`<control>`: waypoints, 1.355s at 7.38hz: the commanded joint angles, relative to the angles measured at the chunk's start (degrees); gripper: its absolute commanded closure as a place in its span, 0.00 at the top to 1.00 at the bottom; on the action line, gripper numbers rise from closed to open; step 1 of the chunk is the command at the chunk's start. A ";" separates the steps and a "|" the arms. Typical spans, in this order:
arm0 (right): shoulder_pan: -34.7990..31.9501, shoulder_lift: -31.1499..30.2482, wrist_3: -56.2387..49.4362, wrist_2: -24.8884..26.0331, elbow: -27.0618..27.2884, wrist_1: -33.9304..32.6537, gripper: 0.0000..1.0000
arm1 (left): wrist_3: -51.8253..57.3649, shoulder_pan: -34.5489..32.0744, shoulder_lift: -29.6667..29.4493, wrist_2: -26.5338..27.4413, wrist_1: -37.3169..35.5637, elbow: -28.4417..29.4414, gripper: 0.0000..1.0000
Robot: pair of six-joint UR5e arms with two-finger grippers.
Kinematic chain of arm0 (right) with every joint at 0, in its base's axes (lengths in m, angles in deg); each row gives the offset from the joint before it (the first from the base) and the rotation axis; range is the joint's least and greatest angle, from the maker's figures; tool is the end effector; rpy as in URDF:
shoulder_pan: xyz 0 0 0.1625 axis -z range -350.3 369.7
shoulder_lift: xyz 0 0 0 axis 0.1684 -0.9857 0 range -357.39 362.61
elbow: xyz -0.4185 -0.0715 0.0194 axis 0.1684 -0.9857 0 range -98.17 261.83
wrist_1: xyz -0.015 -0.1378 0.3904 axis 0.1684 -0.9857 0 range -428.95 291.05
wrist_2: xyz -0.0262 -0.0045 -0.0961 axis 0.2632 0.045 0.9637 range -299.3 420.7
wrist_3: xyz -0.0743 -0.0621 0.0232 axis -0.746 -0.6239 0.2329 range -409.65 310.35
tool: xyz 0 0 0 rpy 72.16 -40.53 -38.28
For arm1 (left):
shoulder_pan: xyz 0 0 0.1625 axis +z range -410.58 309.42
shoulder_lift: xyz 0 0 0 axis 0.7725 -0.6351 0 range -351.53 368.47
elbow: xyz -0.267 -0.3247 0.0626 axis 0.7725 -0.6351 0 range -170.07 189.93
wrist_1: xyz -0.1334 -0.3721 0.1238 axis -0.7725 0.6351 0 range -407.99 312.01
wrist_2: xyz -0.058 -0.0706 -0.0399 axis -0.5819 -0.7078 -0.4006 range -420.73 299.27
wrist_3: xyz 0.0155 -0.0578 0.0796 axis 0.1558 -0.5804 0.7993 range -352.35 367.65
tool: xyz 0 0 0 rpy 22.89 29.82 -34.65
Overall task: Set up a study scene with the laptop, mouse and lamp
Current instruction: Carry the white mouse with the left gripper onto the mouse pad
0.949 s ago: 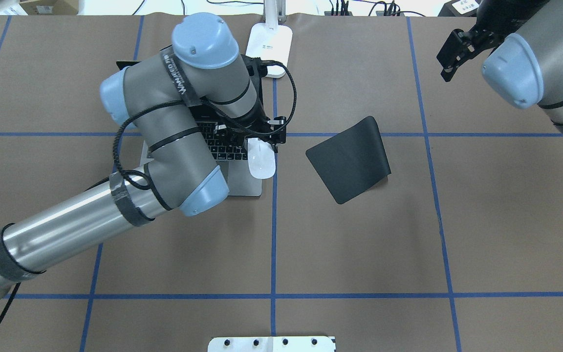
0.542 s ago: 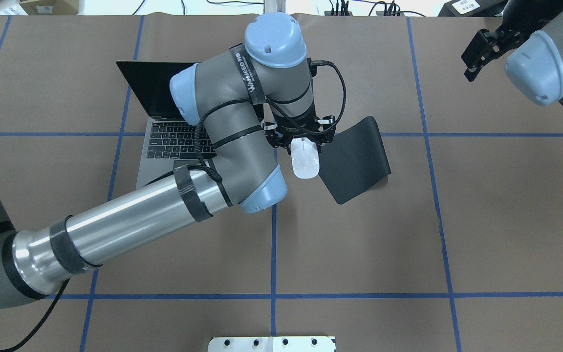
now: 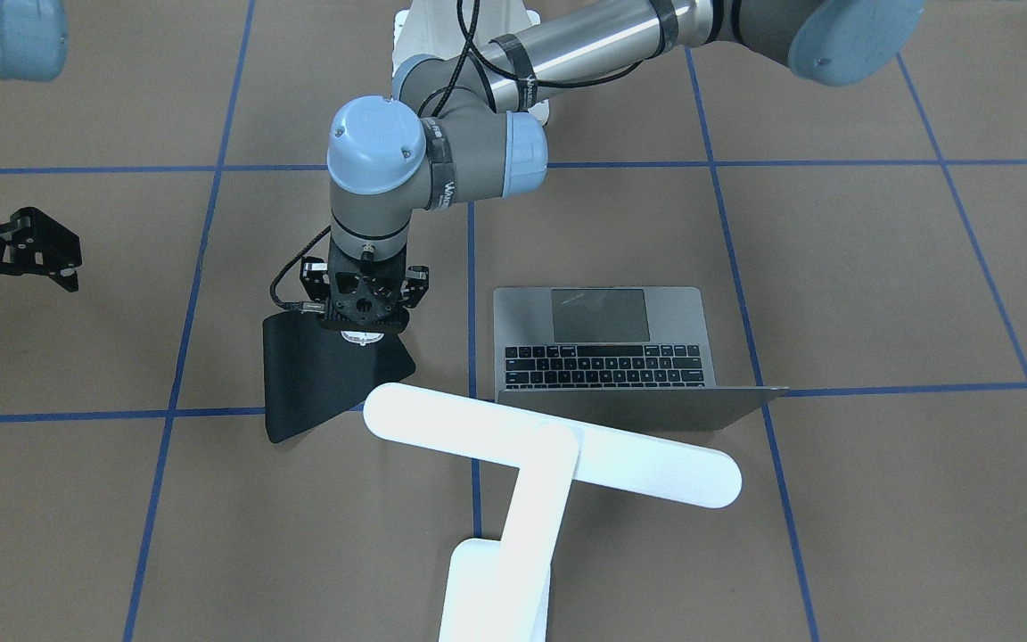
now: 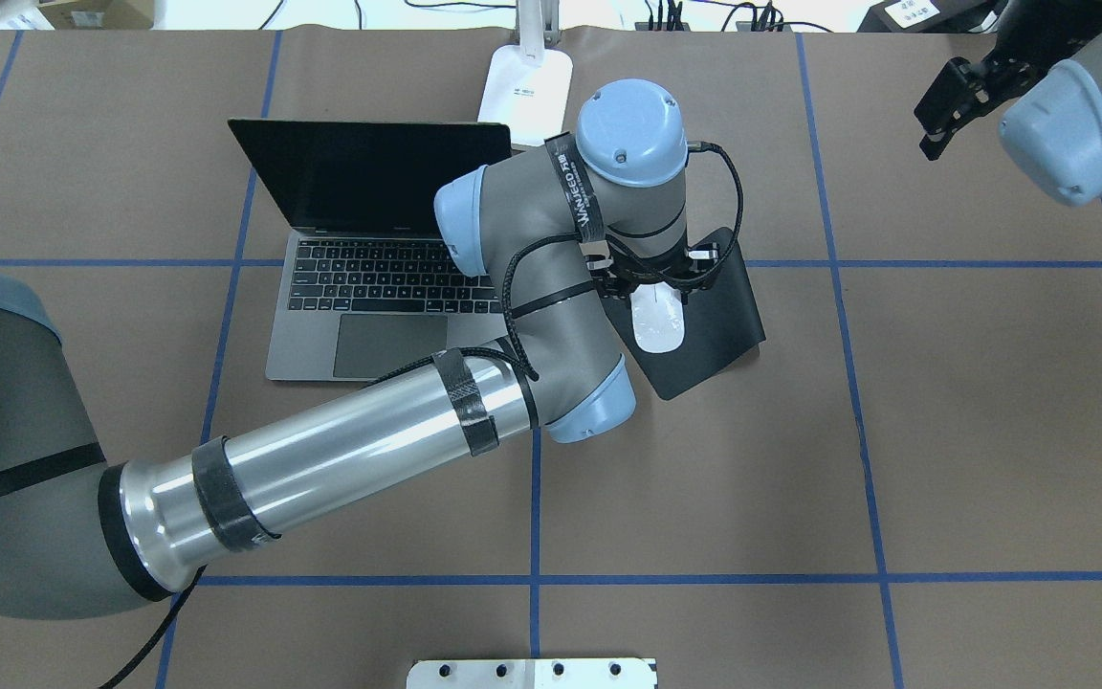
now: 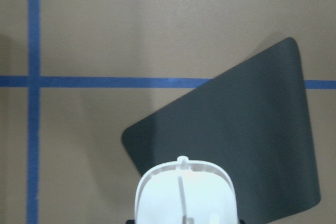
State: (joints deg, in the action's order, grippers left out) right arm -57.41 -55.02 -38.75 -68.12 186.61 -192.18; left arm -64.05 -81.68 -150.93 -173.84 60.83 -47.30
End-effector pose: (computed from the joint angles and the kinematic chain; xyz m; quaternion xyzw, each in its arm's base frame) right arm -0.1719 -0.5892 0.2852 0.0135 -0.3489 -0.1379 0.9269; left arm 0.6745 -0.5169 0.0478 0.0294 0.4881 -0.0041 0.8723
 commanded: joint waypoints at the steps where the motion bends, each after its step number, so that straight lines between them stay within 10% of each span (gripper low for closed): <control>1: -1.44 -0.46 0.00 -0.12 0.08 -0.17 1.00 | -0.20 1.21 -1.96 5.06 5.50 5.43 0.53; 4: -1.89 -1.43 -0.09 -0.20 0.51 -0.09 1.00 | -0.29 1.92 -2.84 5.18 5.79 5.54 0.56; 5: -1.89 -1.52 0.00 -0.81 0.60 -0.09 1.00 | -0.20 1.92 -2.85 5.27 5.96 5.54 0.80; 7: -1.89 -2.04 0.00 -0.82 1.65 0.00 1.00 | -0.11 2.71 -2.76 5.27 6.84 5.54 0.91; 10: -4.94 -7.71 -0.44 -1.70 7.50 0.53 1.00 | 0.41 2.19 -0.84 4.74 -0.56 -0.82 0.90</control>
State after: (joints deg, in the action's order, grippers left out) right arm -60.44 -58.76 -38.97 -69.68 189.89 -191.83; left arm -64.03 -79.20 -153.12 -168.78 65.44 -43.80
